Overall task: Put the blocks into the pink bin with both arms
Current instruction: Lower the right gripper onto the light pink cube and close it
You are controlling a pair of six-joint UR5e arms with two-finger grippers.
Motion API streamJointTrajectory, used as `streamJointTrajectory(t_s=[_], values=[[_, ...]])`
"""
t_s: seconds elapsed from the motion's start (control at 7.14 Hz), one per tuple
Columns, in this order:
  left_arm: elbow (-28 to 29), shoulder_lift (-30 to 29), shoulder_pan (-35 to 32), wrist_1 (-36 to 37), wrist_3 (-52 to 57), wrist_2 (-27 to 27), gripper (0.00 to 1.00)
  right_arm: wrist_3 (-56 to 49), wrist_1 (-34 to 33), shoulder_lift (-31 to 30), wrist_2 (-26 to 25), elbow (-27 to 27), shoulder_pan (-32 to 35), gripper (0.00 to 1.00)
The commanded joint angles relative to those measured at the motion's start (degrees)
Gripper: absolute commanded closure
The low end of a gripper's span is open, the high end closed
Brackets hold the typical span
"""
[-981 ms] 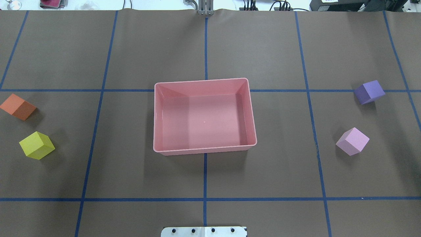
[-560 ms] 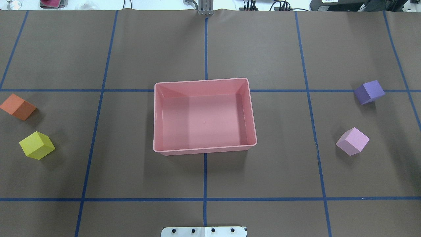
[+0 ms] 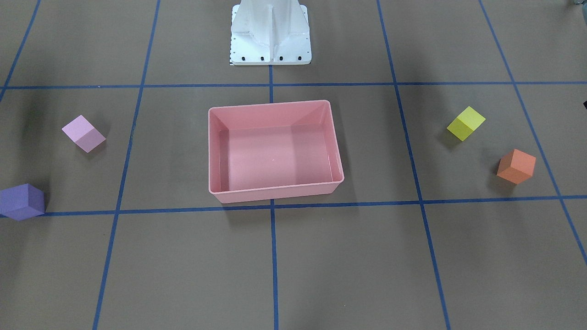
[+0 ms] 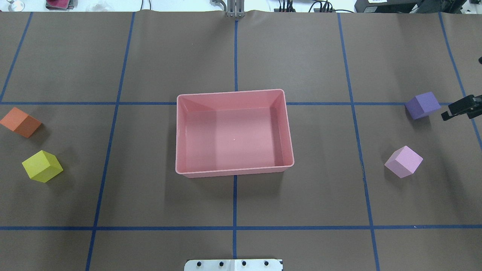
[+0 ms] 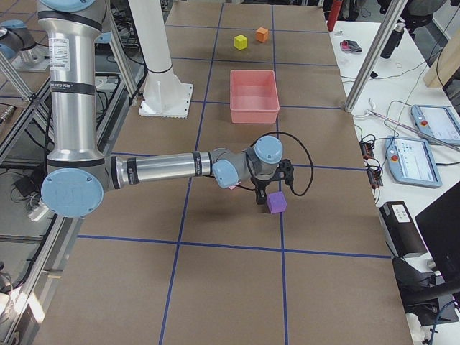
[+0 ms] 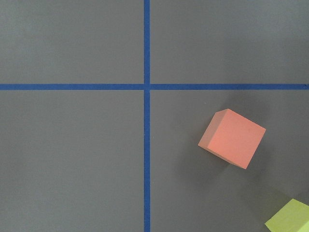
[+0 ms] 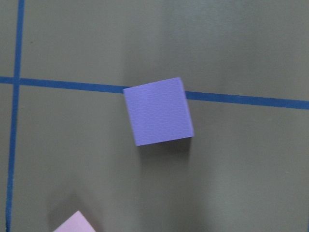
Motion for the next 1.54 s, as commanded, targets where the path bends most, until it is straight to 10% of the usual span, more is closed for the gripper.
streamJointTrajectory(t_s=[0.0,0.7,1.4], values=[[0.06,0.02,0.34,-1.02,-0.28,0.00,0.00,1.43,4.45,-2.98,-2.96,3.69,-4.85,0.01],[0.14,0.02,0.43,-1.02,-0.19,0.00,0.00,-0.40,4.45,-6.07,-14.58,13.99,-19.89,0.09],[0.40,0.02,0.60,-1.02,-0.11,0.00,0.00,-16.41,4.45,-5.81,-16.69,10.76,-20.78,0.09]])
